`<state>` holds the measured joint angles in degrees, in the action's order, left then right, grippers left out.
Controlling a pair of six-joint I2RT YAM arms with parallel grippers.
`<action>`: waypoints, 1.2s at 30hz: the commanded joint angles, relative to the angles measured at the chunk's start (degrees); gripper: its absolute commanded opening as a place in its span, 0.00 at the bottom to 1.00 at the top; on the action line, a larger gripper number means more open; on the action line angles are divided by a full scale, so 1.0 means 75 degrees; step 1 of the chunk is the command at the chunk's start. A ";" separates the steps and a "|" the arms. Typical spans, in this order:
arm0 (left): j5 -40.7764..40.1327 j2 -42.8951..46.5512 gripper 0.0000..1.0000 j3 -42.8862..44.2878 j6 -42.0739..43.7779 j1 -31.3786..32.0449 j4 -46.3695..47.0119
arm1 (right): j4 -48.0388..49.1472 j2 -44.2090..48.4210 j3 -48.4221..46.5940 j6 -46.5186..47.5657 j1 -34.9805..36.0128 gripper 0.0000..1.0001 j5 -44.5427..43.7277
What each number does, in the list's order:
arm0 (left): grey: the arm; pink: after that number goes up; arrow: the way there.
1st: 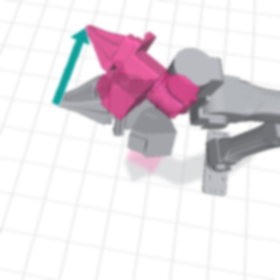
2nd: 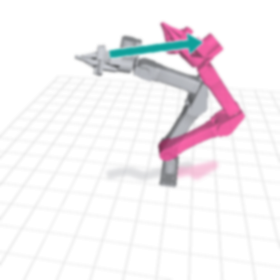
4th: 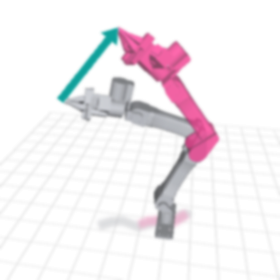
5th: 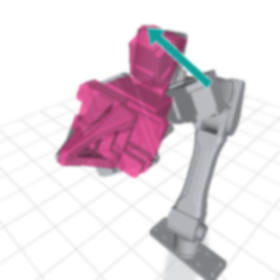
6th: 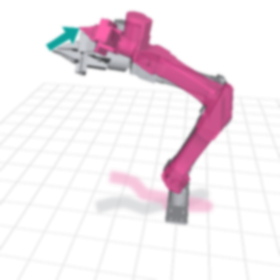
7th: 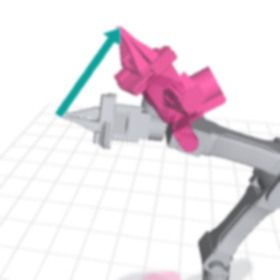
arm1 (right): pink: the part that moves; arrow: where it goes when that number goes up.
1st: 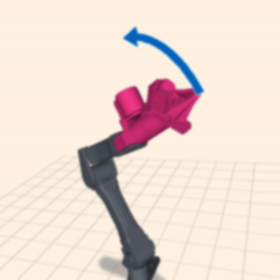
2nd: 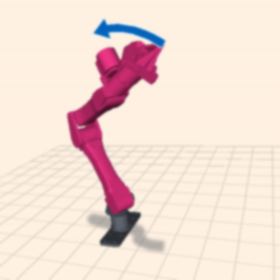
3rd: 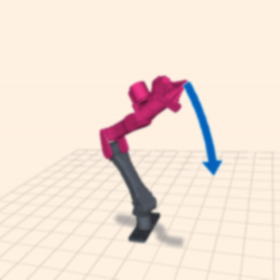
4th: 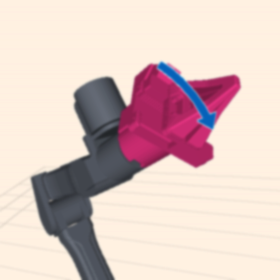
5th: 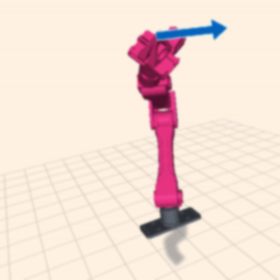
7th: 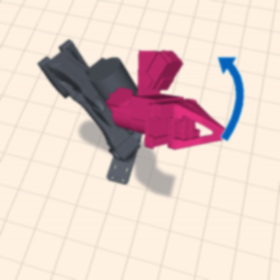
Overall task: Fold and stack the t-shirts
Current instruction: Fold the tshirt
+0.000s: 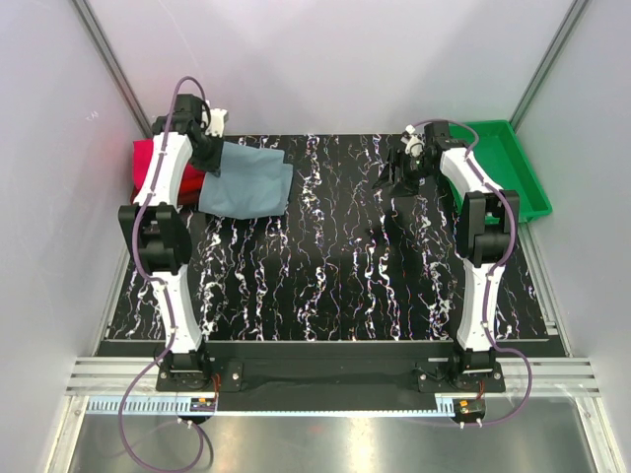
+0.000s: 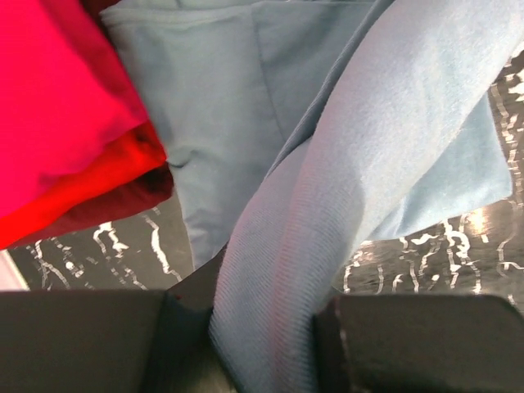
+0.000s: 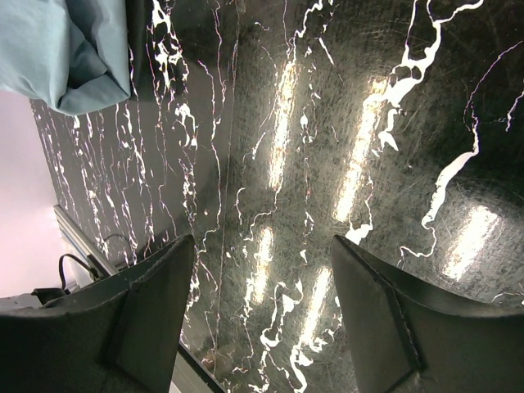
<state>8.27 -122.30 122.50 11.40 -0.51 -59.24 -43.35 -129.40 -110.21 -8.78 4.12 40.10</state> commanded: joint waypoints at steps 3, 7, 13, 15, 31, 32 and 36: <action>-0.0376 0.0346 0.00 0.0214 0.0179 -0.0201 0.0117 | 0.0015 0.0449 0.0093 0.0068 0.0048 0.75 0.0021; -0.0458 0.0171 0.00 0.1159 0.0273 -0.0248 -0.0010 | 0.0015 0.0484 0.0140 0.0092 0.0037 0.75 -0.0026; -0.0552 0.0275 0.00 0.1281 0.0426 -0.0190 -0.0046 | 0.0038 0.0473 0.0117 0.0069 0.0048 0.75 -0.0026; -0.0471 0.0334 0.00 0.1106 0.0437 -0.0108 -0.0058 | 0.0038 0.0461 0.0117 0.0057 0.0048 0.75 -0.0026; -0.0200 -0.1282 0.00 0.1069 0.0098 0.0033 0.0117 | 0.0050 0.0496 0.0246 0.0080 0.0048 0.75 -0.0061; -0.0247 -0.1364 0.00 0.1139 0.0109 0.0033 0.0176 | 0.0062 0.0484 0.0246 0.0080 0.0048 0.75 -0.0061; -0.0329 -0.1728 0.00 0.1538 0.0144 0.0184 0.0246 | 0.0062 0.0438 0.0234 0.0092 0.0037 0.75 -0.0073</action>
<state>6.52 -135.46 129.67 13.02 -0.25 -60.14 -43.29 -129.38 -108.27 -8.75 4.12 39.94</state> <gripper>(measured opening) 0.165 0.753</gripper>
